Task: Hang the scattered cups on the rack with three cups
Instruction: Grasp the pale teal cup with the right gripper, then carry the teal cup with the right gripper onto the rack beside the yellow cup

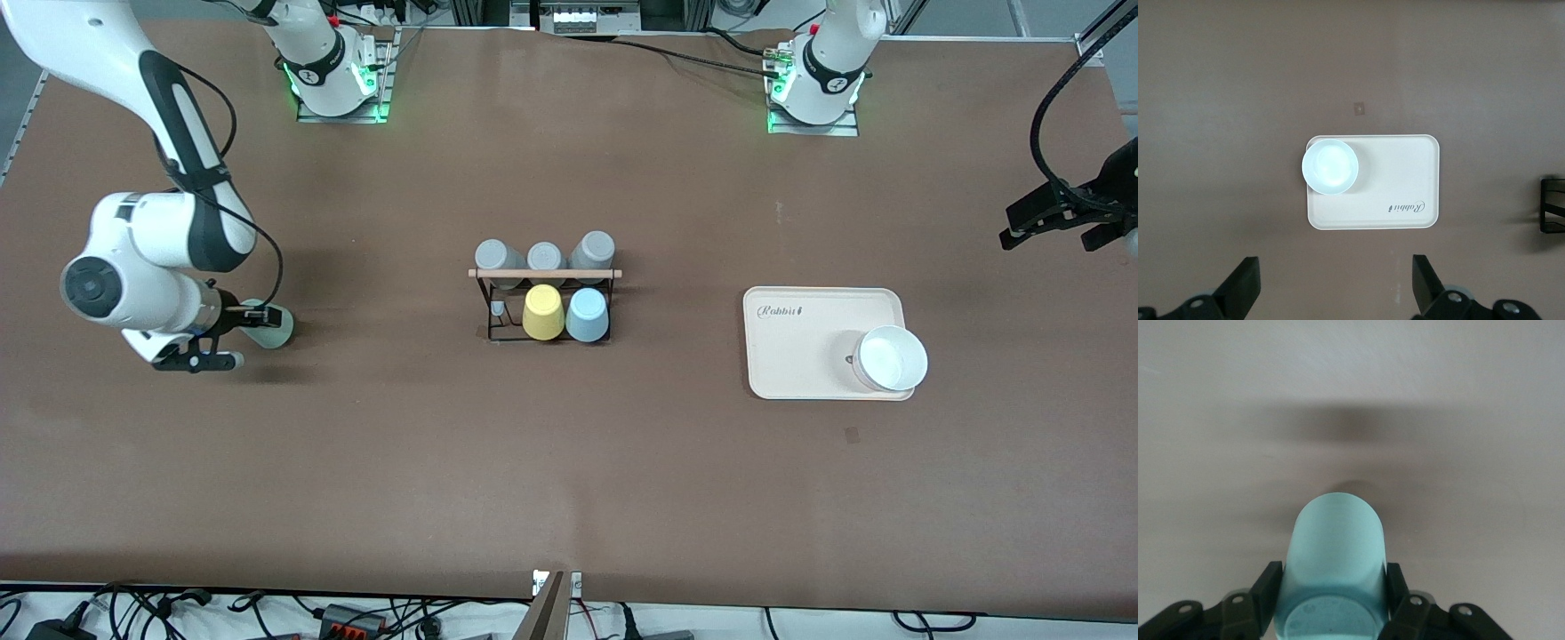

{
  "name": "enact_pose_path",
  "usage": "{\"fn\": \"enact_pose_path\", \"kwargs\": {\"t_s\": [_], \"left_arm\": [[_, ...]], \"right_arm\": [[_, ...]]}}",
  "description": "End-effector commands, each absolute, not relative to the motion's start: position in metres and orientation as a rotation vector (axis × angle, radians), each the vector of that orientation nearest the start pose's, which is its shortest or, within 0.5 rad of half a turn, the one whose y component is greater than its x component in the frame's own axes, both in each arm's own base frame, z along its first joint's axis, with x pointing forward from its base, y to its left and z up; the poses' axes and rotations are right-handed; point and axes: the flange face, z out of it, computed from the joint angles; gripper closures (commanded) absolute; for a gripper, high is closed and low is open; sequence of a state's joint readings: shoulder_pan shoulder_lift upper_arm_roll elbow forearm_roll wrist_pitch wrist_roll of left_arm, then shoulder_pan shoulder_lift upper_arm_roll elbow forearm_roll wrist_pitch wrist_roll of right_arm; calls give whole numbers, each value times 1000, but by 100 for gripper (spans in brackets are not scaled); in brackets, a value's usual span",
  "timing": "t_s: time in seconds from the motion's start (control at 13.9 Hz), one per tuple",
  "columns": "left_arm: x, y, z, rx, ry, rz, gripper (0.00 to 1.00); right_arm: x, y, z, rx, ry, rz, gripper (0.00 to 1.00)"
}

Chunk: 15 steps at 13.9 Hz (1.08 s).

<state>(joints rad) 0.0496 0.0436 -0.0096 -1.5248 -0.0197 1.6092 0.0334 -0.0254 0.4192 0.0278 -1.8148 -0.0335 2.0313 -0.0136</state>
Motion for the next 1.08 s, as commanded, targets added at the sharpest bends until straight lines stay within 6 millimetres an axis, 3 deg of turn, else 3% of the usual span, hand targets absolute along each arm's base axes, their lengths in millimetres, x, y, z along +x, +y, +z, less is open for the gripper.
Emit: {"fn": "enact_pose_path", "kwargs": {"t_s": [0.0, 0.14, 0.29, 0.5, 0.79, 1.01], "left_arm": [[569, 14, 633, -3162, -71, -92, 0], [569, 15, 633, -3161, -76, -92, 0], [569, 15, 633, -3160, -97, -92, 0], [570, 16, 631, -3167, -98, -90, 0], [572, 19, 627, -3173, -84, -79, 0], [571, 20, 626, -3172, -81, -64, 0]], "right_arm": [[655, 48, 360, -3061, -82, 316, 69], [668, 100, 374, -3045, -127, 272, 70], [664, 157, 385, -3053, -187, 238, 71], [644, 241, 405, -3079, -77, 218, 71], [626, 319, 417, -3076, 81, 163, 70], [612, 378, 413, -3074, 197, 141, 70]]}}
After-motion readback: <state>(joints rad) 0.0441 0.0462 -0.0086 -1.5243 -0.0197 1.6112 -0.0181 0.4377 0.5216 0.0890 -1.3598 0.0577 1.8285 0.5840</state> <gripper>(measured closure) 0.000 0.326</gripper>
